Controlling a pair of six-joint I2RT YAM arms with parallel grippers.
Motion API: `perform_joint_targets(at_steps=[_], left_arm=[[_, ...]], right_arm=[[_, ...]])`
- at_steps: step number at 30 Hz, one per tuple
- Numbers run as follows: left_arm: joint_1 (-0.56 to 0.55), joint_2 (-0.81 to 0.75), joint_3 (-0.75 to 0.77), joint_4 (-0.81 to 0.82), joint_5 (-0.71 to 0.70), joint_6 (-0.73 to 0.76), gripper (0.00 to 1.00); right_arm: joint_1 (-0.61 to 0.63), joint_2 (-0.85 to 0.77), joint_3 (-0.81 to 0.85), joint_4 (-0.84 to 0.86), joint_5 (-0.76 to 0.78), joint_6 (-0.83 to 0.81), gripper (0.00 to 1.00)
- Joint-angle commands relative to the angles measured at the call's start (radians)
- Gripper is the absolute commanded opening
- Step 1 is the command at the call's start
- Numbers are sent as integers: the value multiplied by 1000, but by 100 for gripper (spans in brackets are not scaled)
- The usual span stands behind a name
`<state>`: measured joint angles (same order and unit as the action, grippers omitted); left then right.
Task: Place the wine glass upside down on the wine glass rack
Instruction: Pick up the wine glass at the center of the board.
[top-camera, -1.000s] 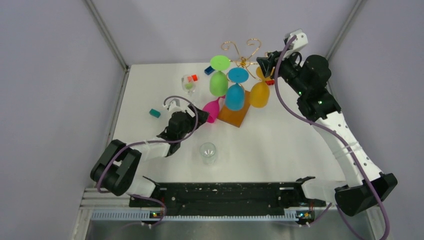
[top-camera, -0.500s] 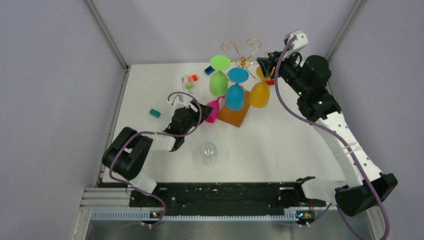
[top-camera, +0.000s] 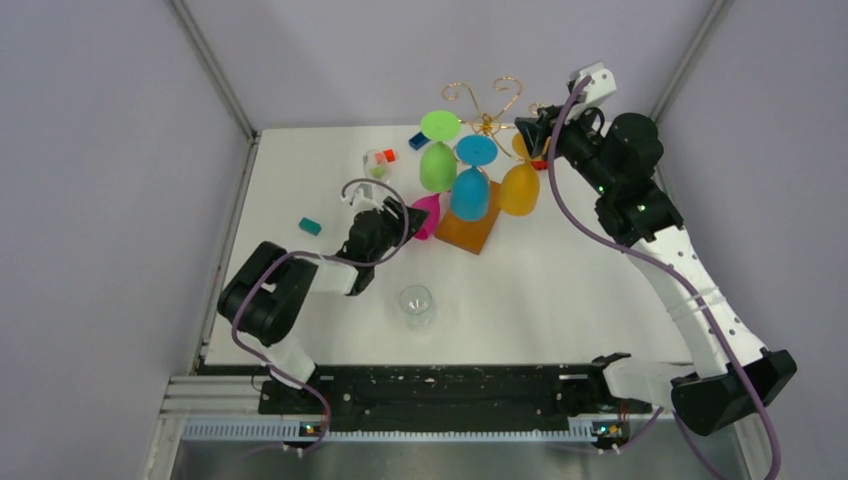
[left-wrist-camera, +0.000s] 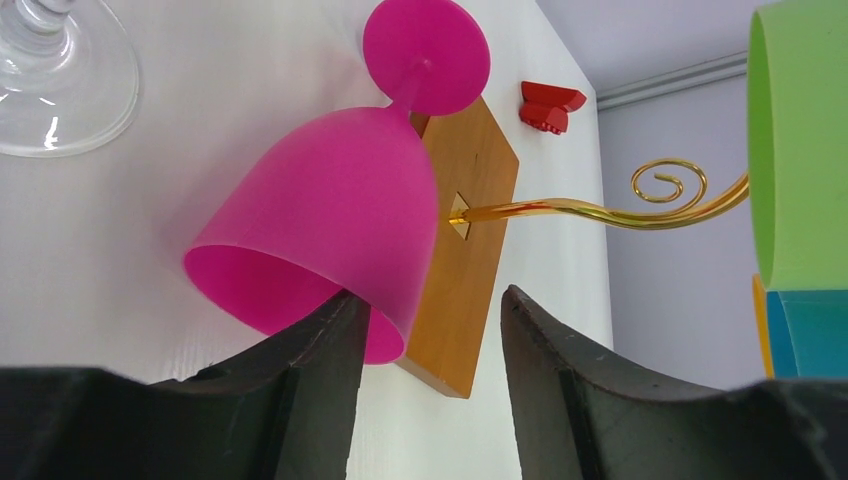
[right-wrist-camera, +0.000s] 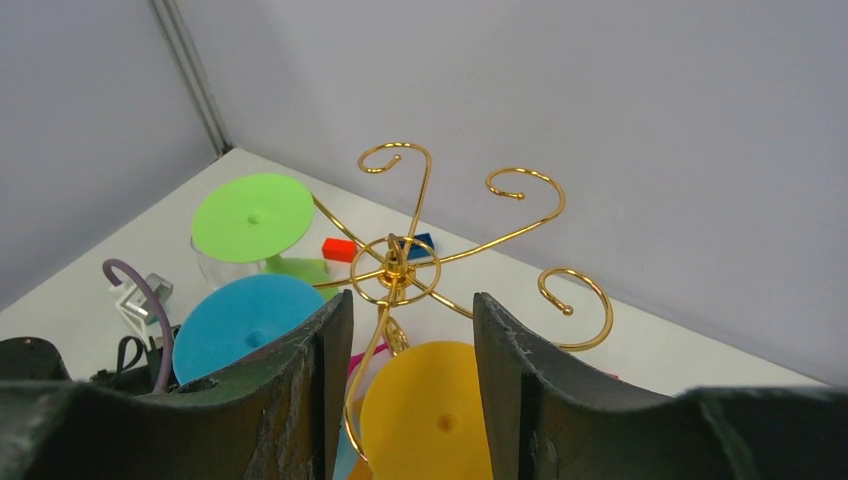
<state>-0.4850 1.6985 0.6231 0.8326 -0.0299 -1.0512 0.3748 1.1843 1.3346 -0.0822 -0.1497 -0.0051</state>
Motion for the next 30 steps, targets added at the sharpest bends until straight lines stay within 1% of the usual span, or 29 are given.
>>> perform_joint_targets(at_steps=[1,9,12,18,24,30], left_arm=[[5,17,42,64,-13,15,55],[6,64,62,79,-29,14,47],[6,78,63,91,-41,17,43],[5,101,65,120,-45,26,27],[6,95,53,160,-51,46,19],[5,73,43,164,-41,71,6]], right_arm=[[-7,-30,-2,9,4,-19,47],[-8,-32,-3,5,-1,-20,48],[-8,-32,-2,6,-2,-21,48],[-7,-28,-2,5,-5,-24,48],[-8,-23,-5,5,-9,-25,48],[-8,-23,-8,8,-6,-24,49]])
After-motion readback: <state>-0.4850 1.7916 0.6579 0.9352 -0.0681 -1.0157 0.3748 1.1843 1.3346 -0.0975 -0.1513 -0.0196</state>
